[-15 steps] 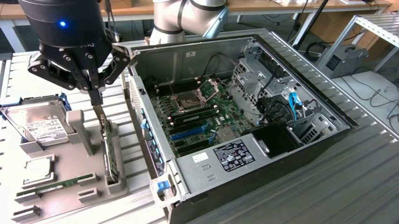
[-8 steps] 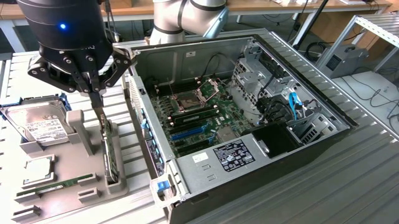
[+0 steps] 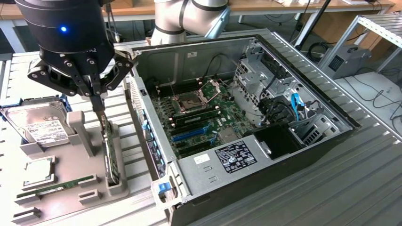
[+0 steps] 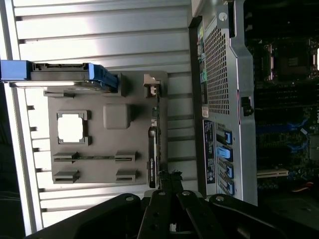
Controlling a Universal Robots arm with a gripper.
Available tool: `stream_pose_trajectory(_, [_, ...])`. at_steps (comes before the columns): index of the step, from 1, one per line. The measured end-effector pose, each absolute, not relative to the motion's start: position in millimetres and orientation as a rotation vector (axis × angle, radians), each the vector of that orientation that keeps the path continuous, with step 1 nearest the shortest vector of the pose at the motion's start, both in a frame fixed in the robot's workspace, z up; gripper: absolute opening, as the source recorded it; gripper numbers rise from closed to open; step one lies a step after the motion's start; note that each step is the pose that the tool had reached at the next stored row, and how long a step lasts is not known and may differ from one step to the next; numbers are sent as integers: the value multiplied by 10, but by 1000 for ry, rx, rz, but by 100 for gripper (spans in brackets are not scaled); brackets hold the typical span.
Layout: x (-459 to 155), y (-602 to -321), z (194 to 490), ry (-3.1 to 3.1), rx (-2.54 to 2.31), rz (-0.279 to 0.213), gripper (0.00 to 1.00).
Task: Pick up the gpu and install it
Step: 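Reach for the gpu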
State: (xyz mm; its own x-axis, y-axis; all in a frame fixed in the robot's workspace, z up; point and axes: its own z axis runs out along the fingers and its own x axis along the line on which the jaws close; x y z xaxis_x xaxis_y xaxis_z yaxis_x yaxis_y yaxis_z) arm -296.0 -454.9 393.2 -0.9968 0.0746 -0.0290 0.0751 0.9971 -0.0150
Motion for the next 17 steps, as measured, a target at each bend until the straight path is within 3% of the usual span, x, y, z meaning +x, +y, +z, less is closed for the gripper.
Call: stream_pose_trajectory(17, [-2961,-4664,3932,3110,116,-39,11])
